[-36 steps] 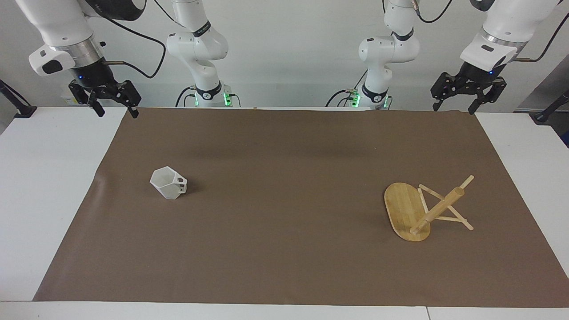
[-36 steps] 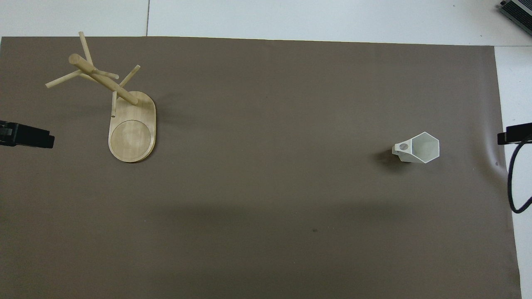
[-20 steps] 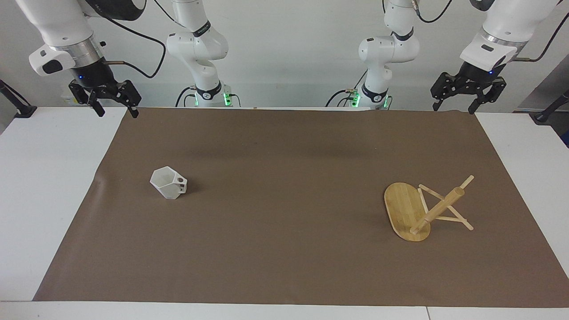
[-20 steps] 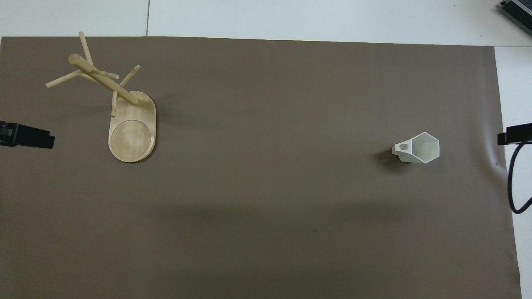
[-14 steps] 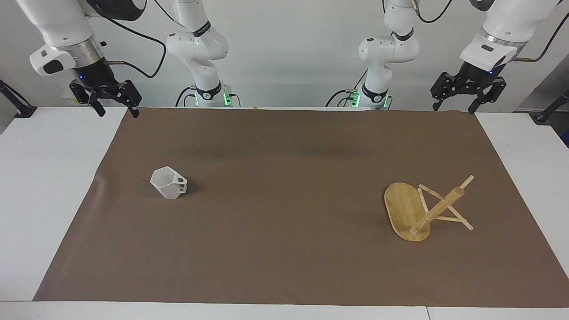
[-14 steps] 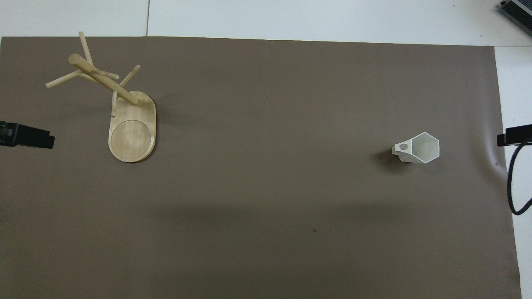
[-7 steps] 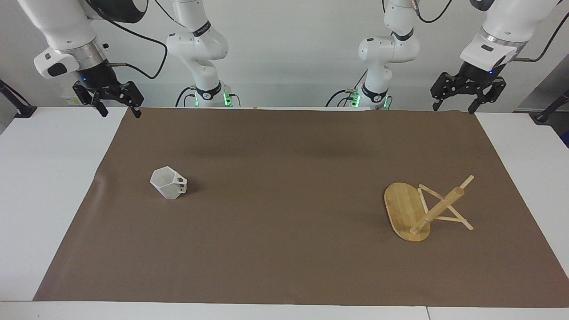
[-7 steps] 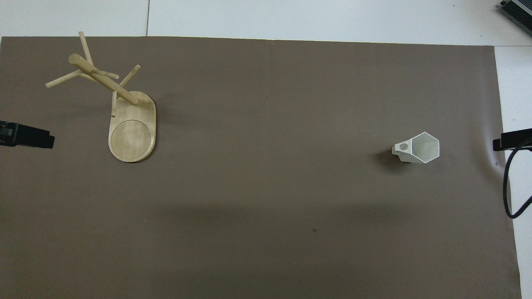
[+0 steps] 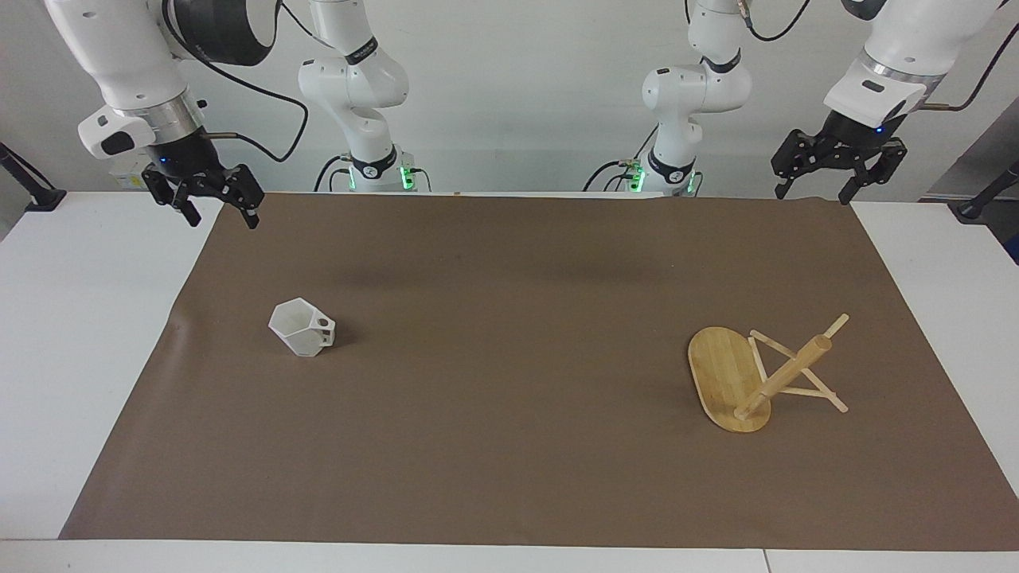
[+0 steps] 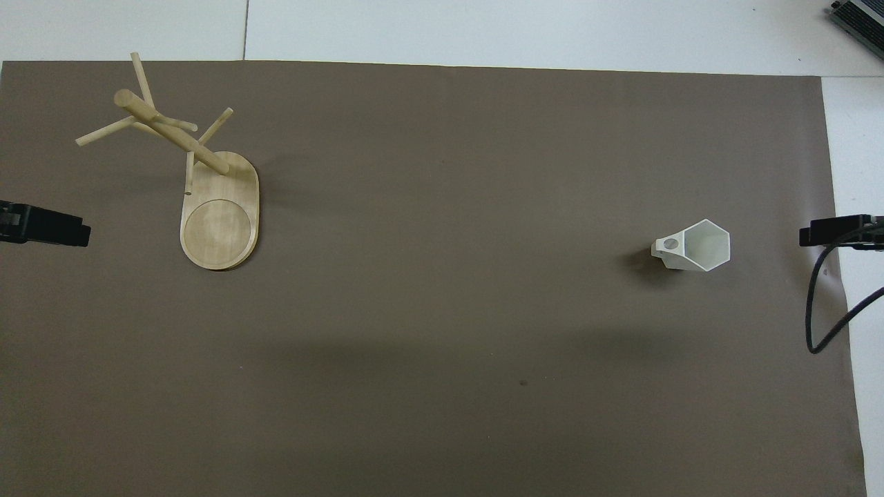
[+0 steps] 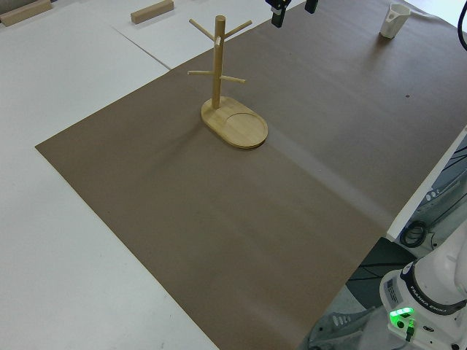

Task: Hang cup on rack
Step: 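Reach the right gripper to the white mug and grasp its rim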

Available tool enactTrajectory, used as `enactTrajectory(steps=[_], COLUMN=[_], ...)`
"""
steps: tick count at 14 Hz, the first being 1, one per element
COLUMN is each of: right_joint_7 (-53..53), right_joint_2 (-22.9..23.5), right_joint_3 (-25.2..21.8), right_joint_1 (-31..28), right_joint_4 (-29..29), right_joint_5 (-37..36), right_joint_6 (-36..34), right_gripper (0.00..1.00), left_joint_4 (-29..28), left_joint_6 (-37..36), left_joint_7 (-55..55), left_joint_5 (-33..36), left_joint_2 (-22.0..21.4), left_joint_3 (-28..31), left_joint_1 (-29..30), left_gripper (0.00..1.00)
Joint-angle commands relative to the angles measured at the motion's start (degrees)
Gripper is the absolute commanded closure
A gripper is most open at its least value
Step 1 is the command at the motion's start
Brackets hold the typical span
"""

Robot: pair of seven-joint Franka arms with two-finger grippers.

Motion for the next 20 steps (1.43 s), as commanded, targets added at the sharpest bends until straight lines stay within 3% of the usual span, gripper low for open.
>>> enactTrajectory(steps=[1,4,17,20], right_joint_7=[-0.44,-1.41,-4.39,-4.57], right_joint_2=[-1.29,-0.76,13.38,15.59], right_joint_3=[0.08,0.08,0.08,0.08], right_joint_1=[0.12,0.12,0.12,0.12], right_joint_4=[-4.42,-8.2,-10.5,-11.72], right_joint_5=[0.09,-0.61,-0.79,-0.79], right_joint_6=[3.25,8.43,27.23,28.74], right_gripper=[0.0,0.0,0.0,0.0], left_joint_4=[-1.71,-1.71,-1.71,-1.71], left_joint_6=[-0.13,-0.13,-0.13,-0.13], left_joint_7=[-0.05,-0.05,-0.05,-0.05], left_joint_5=[-0.77,-0.77,-0.77,-0.77], left_joint_2=[-1.54,-1.54,-1.54,-1.54], left_joint_3=[-0.09,-0.09,-0.09,-0.09], left_joint_1=[0.52,0.52,0.52,0.52], left_gripper=[0.0,0.0,0.0,0.0])
